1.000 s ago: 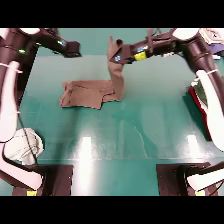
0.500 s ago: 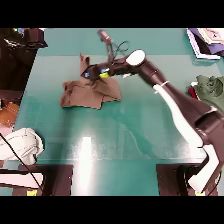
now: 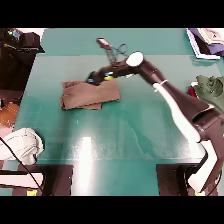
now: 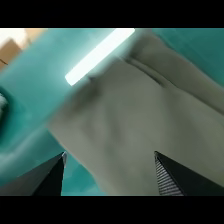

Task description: Fold the shirts.

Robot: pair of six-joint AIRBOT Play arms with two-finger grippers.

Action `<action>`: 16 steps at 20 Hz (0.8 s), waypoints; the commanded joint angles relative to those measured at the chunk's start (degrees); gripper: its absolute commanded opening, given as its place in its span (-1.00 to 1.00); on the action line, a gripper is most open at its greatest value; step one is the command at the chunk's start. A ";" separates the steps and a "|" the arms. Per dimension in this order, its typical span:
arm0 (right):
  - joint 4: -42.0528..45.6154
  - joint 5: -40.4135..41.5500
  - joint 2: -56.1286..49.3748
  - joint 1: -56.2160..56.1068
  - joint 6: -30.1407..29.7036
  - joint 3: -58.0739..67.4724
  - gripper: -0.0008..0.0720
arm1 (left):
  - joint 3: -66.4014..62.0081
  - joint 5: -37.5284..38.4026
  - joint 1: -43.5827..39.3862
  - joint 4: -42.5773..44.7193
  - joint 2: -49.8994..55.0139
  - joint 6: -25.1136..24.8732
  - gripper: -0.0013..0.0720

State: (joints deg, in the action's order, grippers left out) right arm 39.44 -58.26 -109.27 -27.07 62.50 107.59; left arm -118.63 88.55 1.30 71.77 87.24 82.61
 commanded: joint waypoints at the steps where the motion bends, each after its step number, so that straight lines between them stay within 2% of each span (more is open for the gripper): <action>1: 6.91 -7.10 3.28 10.64 8.94 -7.91 0.75 | 0.70 0.11 0.04 -0.81 0.00 -0.04 -0.87; 6: -4.76 -9.40 -0.61 18.80 9.42 -14.14 0.75 | 4.07 -0.63 -0.13 -2.16 0.00 -0.07 -0.87; 12: -5.42 -14.34 -12.52 14.19 14.43 -1.73 0.74 | 4.04 -0.59 -0.13 -3.69 -0.04 -0.13 -0.87; 16: -5.46 -14.49 -16.55 8.35 14.62 5.09 0.57 | 4.04 -0.57 -0.13 -3.69 -0.07 -0.52 -0.87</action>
State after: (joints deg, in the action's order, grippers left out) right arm 33.98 -71.85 -122.65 -15.38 76.07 108.14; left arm -114.63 87.99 1.15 68.31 87.20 82.41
